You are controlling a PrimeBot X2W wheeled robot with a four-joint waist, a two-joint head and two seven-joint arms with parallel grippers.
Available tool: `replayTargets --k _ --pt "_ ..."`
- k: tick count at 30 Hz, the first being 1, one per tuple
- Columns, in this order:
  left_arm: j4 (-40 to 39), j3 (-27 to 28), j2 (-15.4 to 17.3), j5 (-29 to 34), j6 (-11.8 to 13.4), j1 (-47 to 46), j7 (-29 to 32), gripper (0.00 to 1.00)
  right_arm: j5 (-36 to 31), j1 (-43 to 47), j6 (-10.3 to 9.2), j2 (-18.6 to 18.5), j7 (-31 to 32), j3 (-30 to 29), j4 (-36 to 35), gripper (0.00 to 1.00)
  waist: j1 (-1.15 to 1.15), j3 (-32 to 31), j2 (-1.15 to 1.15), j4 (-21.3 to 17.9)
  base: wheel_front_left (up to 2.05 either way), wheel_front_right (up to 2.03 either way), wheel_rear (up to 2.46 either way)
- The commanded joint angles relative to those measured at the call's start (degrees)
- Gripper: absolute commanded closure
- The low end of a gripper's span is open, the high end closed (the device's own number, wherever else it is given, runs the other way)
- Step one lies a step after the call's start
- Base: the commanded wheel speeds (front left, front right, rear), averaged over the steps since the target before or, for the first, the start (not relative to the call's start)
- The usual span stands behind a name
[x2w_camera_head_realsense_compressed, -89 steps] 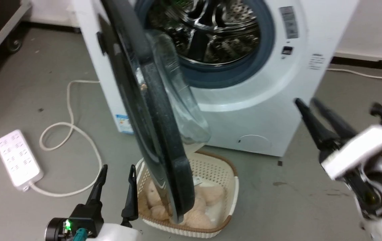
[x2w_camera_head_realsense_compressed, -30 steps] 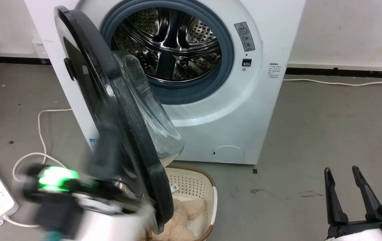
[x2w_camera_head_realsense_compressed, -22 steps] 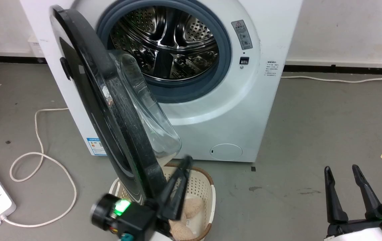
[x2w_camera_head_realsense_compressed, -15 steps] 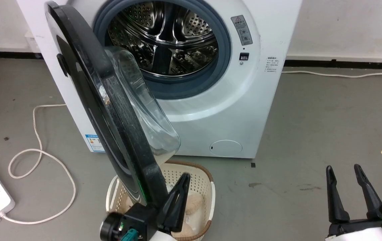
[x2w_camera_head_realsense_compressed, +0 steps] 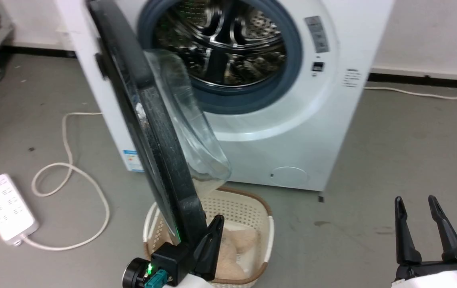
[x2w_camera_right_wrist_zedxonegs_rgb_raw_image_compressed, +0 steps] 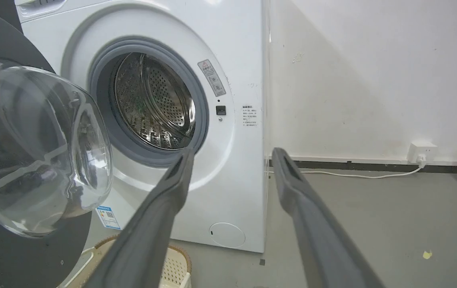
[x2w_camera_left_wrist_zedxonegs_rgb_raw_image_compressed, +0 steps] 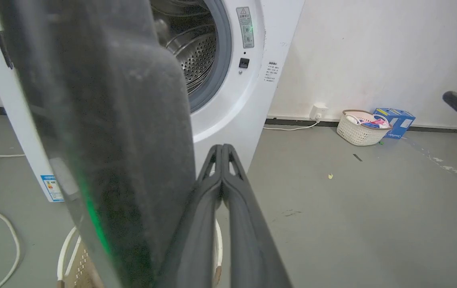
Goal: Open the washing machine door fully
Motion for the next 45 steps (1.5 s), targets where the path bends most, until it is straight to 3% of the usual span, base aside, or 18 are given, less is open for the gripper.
replayTargets --k 1,10,18,27,36,45 --pt "0.1 0.6 0.8 -0.1 0.6 -0.1 -0.3 1.0 0.6 0.0 0.05 0.2 -0.3 -0.1 0.0 0.0 0.0 -0.3 0.0 2.3 0.0 0.0 0.0" --pt "-1.3 2.7 2.7 -1.1 2.2 2.1 0.3 1.0 1.0 0.6 0.05 0.2 -0.3 0.7 0.2 0.0 0.0 -0.6 0.0 11.7 0.0 0.0 0.0" --pt "-2.0 10.1 6.1 -4.8 3.8 0.7 1.2 1.0 0.3 -0.6 0.05 0.2 -0.3 2.3 -0.2 0.0 0.0 2.1 0.0 17.1 0.0 0.0 0.0" --pt "2.4 19.9 13.0 -9.4 3.5 -5.8 2.4 1.0 -3.1 -3.4 0.05 0.2 -0.3 3.5 -0.7 0.0 0.0 8.5 0.0 17.5 0.0 0.0 0.0" --pt "13.7 28.5 21.3 -14.0 1.5 -14.6 2.1 1.0 -5.6 -6.3 0.05 0.2 0.5 3.9 -1.7 0.0 0.0 13.7 0.0 15.1 0.0 0.0 0.0" --pt "23.8 29.2 25.4 -13.3 -0.8 -20.7 -2.3 1.0 -6.4 -6.6 0.05 0.2 0.7 4.0 -1.3 0.0 0.0 14.0 0.0 13.4 0.0 0.0 0.0"
